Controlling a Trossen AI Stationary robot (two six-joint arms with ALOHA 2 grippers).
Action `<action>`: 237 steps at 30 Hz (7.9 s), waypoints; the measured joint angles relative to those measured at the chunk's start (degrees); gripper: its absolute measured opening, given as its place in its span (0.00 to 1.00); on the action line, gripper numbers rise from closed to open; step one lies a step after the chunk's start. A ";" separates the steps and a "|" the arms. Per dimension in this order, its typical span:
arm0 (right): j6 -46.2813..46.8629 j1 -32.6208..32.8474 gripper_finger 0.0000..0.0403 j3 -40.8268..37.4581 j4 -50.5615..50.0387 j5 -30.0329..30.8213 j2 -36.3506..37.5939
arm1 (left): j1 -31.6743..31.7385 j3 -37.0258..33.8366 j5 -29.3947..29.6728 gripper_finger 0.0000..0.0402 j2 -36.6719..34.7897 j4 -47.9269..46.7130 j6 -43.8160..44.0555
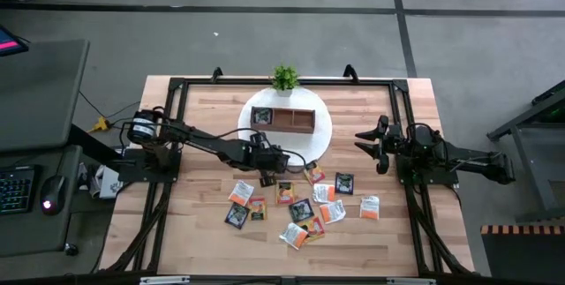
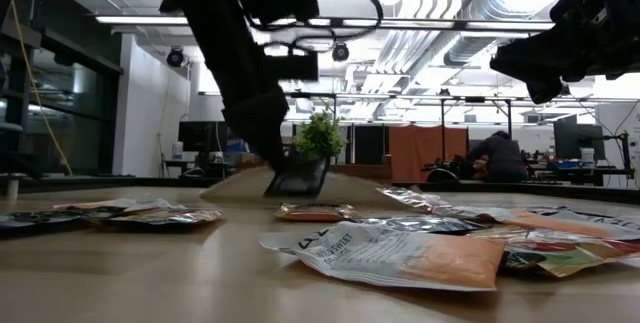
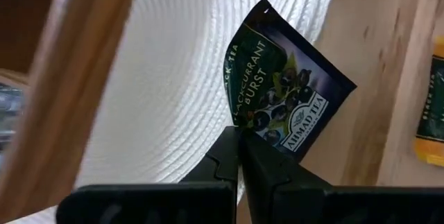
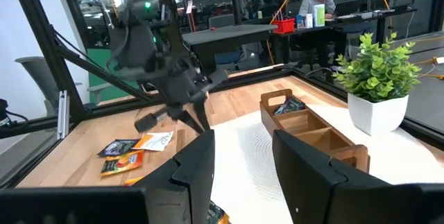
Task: Pick & Place Tea
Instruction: Put the black tea bag into the left section of the wooden organizer
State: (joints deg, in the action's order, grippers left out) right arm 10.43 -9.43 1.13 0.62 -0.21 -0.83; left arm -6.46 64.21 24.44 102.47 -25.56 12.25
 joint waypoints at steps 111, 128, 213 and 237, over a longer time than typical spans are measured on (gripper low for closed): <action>19.21 13.43 0.35 -0.02 32.43 4.26 -40.35 | 0.09 -0.02 -14.80 0.01 -2.05 2.14 5.01; 15.00 14.92 0.35 28.51 35.34 -0.57 -88.68 | 0.11 -0.02 -14.66 0.01 -2.05 2.71 4.57; 26.35 6.82 0.00 36.63 47.75 -9.64 -106.56 | 0.11 0.02 -13.24 0.07 -2.05 3.54 1.34; 26.85 6.82 0.00 36.63 48.63 -9.79 -106.54 | 0.09 -0.08 -9.31 0.73 -8.28 -10.51 4.79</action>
State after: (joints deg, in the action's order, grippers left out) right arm 37.28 -2.61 37.76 49.25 -10.00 -107.37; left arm -6.37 64.13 15.13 94.19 -36.07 17.04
